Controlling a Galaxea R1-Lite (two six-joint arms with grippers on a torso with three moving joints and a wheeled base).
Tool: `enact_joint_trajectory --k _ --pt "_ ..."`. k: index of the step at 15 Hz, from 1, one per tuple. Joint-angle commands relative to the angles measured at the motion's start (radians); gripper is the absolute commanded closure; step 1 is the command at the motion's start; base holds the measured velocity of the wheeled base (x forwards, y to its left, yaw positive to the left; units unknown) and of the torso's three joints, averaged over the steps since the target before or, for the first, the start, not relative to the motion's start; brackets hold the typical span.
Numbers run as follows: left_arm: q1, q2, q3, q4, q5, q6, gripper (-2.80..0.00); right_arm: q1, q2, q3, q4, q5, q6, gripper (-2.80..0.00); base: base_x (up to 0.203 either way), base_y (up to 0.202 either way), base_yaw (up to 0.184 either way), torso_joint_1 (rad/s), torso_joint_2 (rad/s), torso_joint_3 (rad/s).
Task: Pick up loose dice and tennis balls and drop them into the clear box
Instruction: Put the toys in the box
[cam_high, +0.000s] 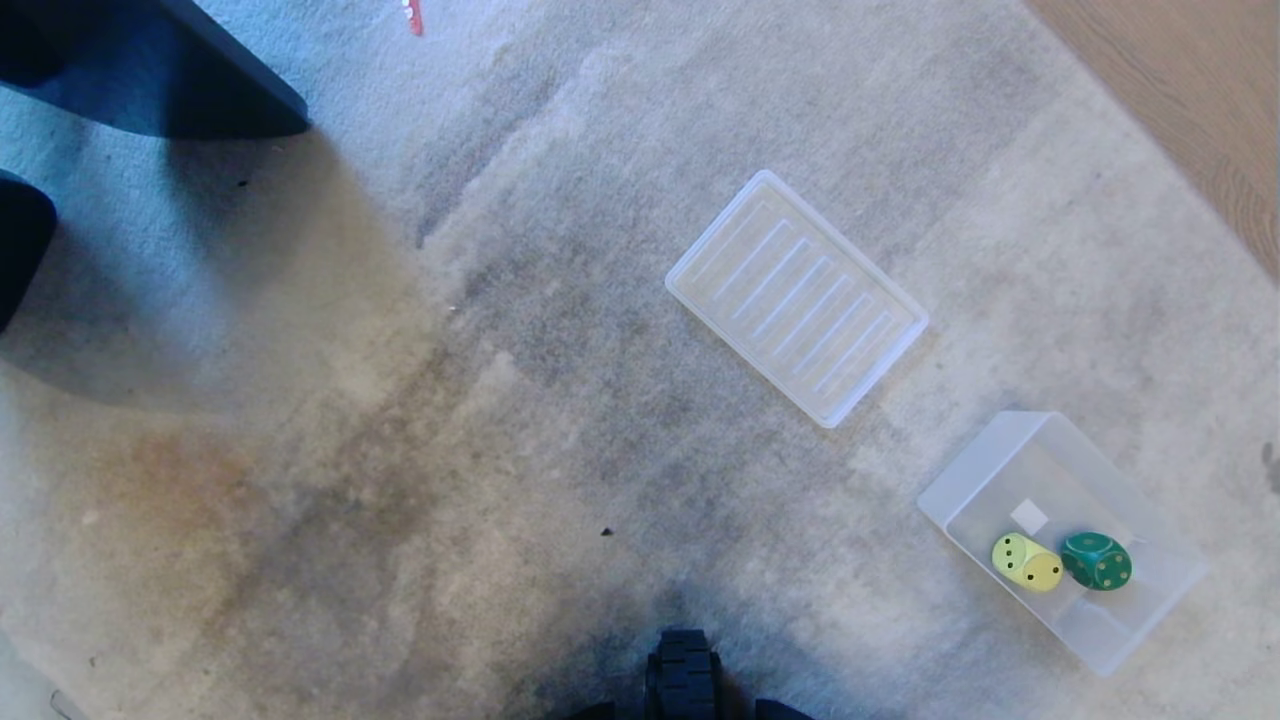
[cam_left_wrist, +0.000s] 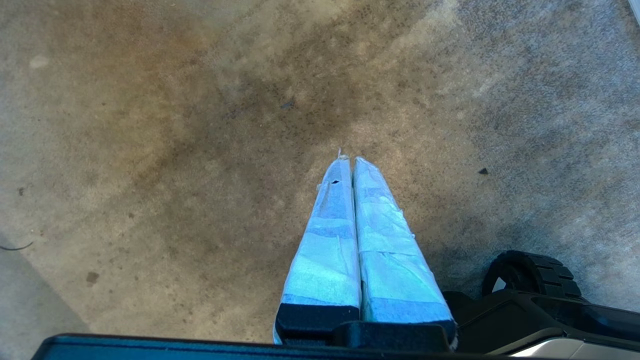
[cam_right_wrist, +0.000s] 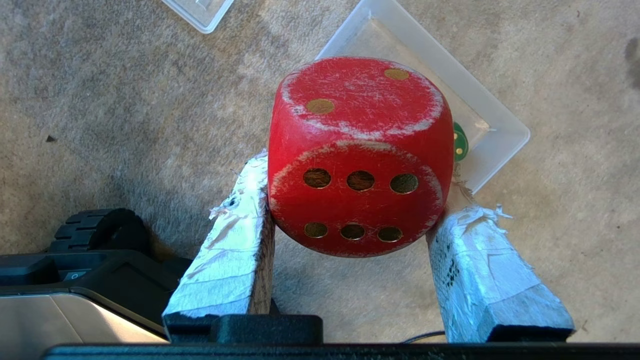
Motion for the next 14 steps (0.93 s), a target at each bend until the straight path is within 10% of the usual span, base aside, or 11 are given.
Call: enact_joint_trajectory --k 1,14 --pt "0.0 0.0 0.0 0.0 0.001 -0.002 0.0 0.001 0.0 0.002 0.0 0.0 0.0 0.0 0.0 0.0 0.0 0.0 0.0 0.0" --pt "0.0 0.0 0.0 0.0 0.001 -0.002 0.0 0.001 0.0 0.002 0.0 0.0 0.0 0.0 0.0 0.0 0.0 0.0 0.0 0.0"
